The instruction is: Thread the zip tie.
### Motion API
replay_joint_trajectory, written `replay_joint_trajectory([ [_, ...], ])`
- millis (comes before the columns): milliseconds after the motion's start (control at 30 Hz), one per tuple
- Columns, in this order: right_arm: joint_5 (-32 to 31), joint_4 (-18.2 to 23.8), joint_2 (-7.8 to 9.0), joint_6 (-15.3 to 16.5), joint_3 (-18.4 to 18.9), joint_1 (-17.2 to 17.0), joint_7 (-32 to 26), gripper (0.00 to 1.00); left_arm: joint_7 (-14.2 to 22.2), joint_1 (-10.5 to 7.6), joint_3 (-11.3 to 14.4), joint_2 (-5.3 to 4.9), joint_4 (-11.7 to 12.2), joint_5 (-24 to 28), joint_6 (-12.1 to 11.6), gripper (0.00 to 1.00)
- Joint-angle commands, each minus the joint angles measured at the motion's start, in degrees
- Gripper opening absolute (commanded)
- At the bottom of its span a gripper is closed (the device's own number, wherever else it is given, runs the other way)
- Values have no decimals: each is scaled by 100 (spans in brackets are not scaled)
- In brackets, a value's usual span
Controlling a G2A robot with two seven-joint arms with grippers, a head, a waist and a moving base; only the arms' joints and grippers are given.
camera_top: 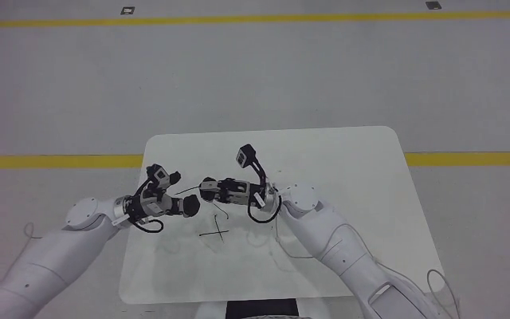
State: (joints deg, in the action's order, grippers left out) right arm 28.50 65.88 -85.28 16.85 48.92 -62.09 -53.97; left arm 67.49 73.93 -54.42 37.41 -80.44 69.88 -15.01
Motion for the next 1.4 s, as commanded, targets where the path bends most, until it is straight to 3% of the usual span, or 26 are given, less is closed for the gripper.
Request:
replay_joint_trajectory([
  [0, -108, -10, 2, -19, -27, 20, 16, 0, 4, 2, -16, 20, 17, -19, -4, 39],
  [133, -280, -29, 3, -141, -80, 56, 92, 0, -16, 3, -43, 57, 78, -128, 2, 22],
  [333, -483, -48, 6, -236, -133, 97, 192, 0, -147, 2, -55, 118, 114, -359, -13, 5],
  [533, -600, -20, 13, -279, -151, 96, 284, 0, -258, 25, -96, 164, 142, -557, -14, 0],
  [967, -535, -45, 16, -290, -160, 93, 255, 2, -338, 88, -225, 250, 158, -743, 0, 0],
  [1000, -535, -53, 16, -295, -151, 91, 298, 47, -333, 92, -244, 254, 165, -742, -12, 0],
  [1033, -526, -52, 17, -298, -141, 88, 327, 100, -335, 99, -266, 258, 178, -752, -38, 0],
  [1367, -691, 47, 145, -205, 238, -15, 517, 100, -110, 293, -657, 234, 241, -720, -217, 0],
])
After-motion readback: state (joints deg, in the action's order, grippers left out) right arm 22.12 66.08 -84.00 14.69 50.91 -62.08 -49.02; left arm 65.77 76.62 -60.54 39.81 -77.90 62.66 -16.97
